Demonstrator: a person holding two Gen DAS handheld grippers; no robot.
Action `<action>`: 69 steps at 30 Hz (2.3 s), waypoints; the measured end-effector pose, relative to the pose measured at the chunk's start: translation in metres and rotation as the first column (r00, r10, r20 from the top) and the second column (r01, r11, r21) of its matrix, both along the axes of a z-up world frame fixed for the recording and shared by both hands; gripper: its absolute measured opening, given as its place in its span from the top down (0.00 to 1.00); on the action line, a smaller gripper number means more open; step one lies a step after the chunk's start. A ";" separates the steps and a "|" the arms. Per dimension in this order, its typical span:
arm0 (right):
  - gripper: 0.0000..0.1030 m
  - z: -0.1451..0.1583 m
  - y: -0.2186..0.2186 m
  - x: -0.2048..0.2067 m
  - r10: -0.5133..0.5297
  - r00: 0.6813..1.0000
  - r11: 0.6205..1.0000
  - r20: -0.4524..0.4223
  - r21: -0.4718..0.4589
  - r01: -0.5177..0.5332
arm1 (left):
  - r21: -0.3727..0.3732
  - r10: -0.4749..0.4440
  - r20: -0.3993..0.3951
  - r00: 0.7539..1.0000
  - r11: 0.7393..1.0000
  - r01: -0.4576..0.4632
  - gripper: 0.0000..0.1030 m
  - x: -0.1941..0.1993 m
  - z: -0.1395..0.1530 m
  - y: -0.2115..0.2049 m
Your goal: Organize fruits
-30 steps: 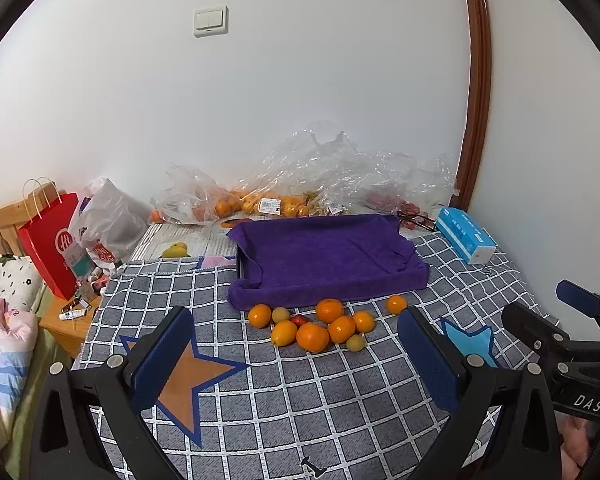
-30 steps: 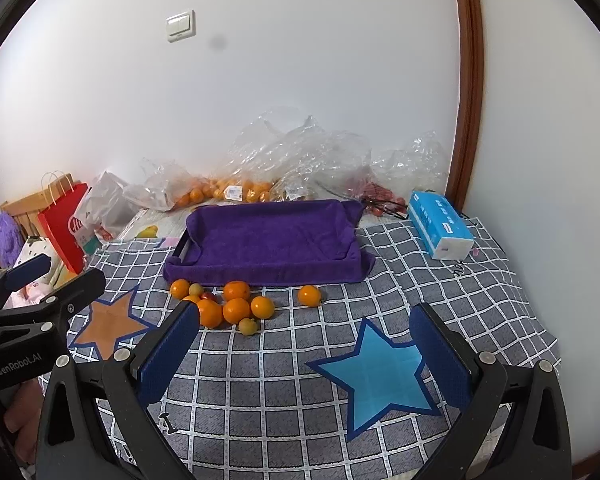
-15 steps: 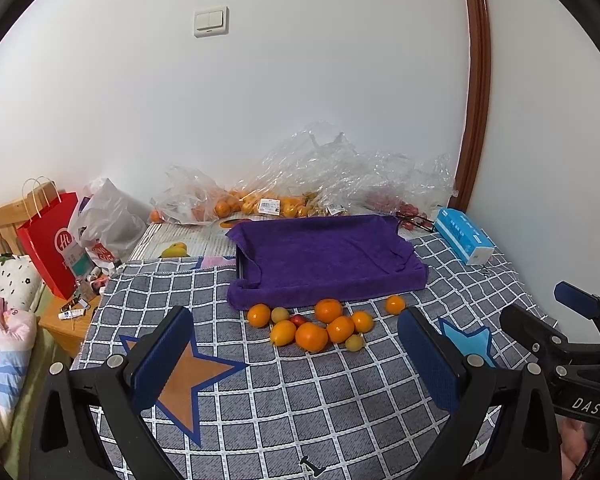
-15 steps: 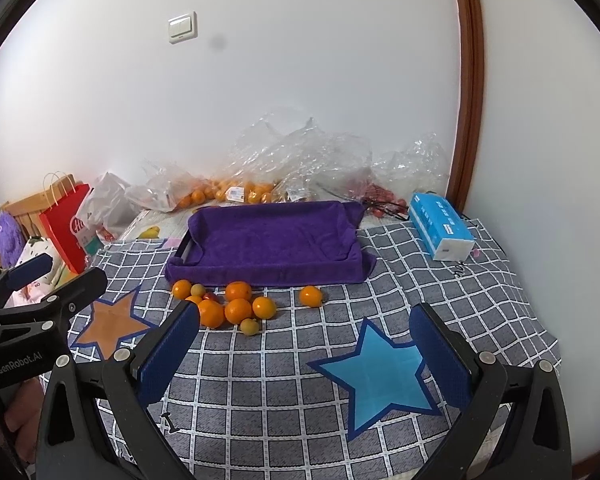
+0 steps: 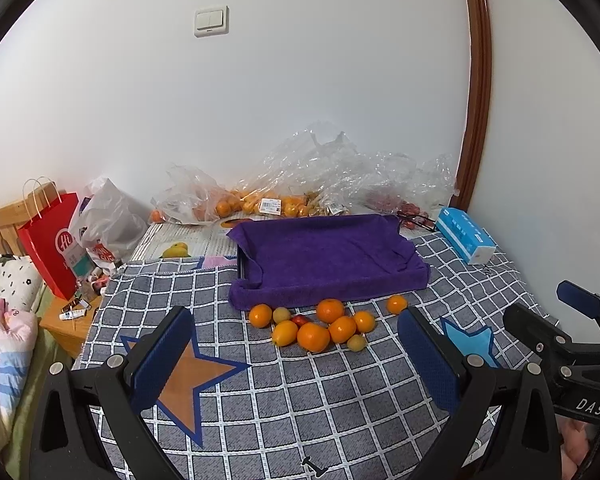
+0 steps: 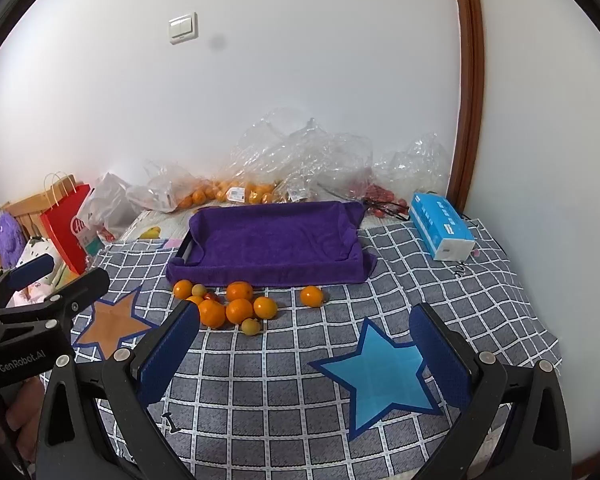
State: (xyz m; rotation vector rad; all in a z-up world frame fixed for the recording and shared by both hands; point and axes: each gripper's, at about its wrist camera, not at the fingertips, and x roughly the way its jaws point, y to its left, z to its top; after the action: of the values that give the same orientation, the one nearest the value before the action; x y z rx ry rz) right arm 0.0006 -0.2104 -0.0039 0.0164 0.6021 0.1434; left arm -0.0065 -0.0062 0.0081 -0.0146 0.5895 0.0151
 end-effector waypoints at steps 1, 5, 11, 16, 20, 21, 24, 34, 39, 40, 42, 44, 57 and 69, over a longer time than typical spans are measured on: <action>0.00 0.000 0.000 0.000 0.002 1.000 1.000 -0.001 0.000 -0.002 | -0.002 0.000 -0.001 1.000 1.000 0.000 0.00 0.000 0.000 0.001; 0.00 0.000 0.004 0.002 0.008 1.000 1.000 -0.001 -0.003 -0.008 | -0.004 0.004 0.000 1.000 1.000 -0.004 0.00 0.001 -0.001 0.004; 0.00 -0.004 0.009 0.006 0.012 1.000 1.000 -0.008 -0.008 -0.012 | -0.020 0.005 -0.008 1.000 1.000 -0.006 0.00 0.004 -0.004 0.011; 0.00 -0.008 0.008 0.011 0.013 1.000 1.000 -0.026 0.002 -0.013 | -0.035 0.005 -0.015 1.000 0.999 -0.005 0.00 0.007 -0.006 0.015; 0.00 -0.010 0.011 0.013 0.018 0.999 1.000 -0.032 -0.009 -0.018 | -0.046 0.003 -0.019 1.000 0.999 -0.004 0.00 0.009 -0.008 0.017; 0.00 -0.011 0.011 0.013 0.019 0.999 1.000 -0.033 -0.013 -0.019 | -0.049 0.003 -0.019 1.000 0.999 -0.003 0.00 0.010 -0.009 0.018; 0.00 -0.014 0.011 0.016 0.014 0.999 1.000 -0.036 -0.017 -0.015 | -0.052 0.002 -0.026 1.000 0.999 -0.003 0.00 0.014 -0.011 0.019; 0.00 -0.020 0.010 0.022 0.024 0.999 1.000 -0.045 -0.004 -0.024 | -0.057 0.001 -0.024 1.000 0.998 -0.002 0.00 0.022 -0.015 0.022; 0.00 -0.026 0.007 0.028 0.012 0.999 1.000 -0.050 -0.001 -0.012 | -0.069 0.004 -0.037 0.999 0.998 -0.007 0.00 0.030 -0.020 0.026; 0.00 -0.027 0.006 0.030 0.006 0.999 1.000 -0.051 0.000 -0.006 | -0.076 0.002 -0.044 0.999 0.997 -0.005 0.00 0.033 -0.022 0.028; 0.00 -0.030 0.004 0.034 -0.003 0.999 1.000 -0.048 0.003 0.003 | -0.086 0.000 -0.057 0.998 0.996 -0.005 0.00 0.039 -0.027 0.030; 0.00 -0.033 0.003 0.040 -0.004 0.999 1.000 -0.042 0.006 0.005 | -0.089 -0.005 -0.066 0.998 0.996 -0.001 0.00 0.047 -0.033 0.032; 0.02 -0.090 0.009 0.100 -0.024 0.997 0.998 -0.074 -0.053 0.020 | -0.077 0.077 -0.150 0.986 0.993 -0.090 0.00 0.093 -0.092 0.067; 0.20 -0.142 0.005 0.154 0.038 0.976 0.999 -0.213 0.007 -0.038 | -0.120 0.065 -0.250 0.966 0.988 -0.098 0.03 0.124 -0.139 0.094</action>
State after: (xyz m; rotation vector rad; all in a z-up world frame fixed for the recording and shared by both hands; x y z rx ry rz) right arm 0.1547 -0.2052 -0.1463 0.0232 0.8172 0.1810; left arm 0.1178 0.0881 -0.1307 -0.1676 0.8371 0.0586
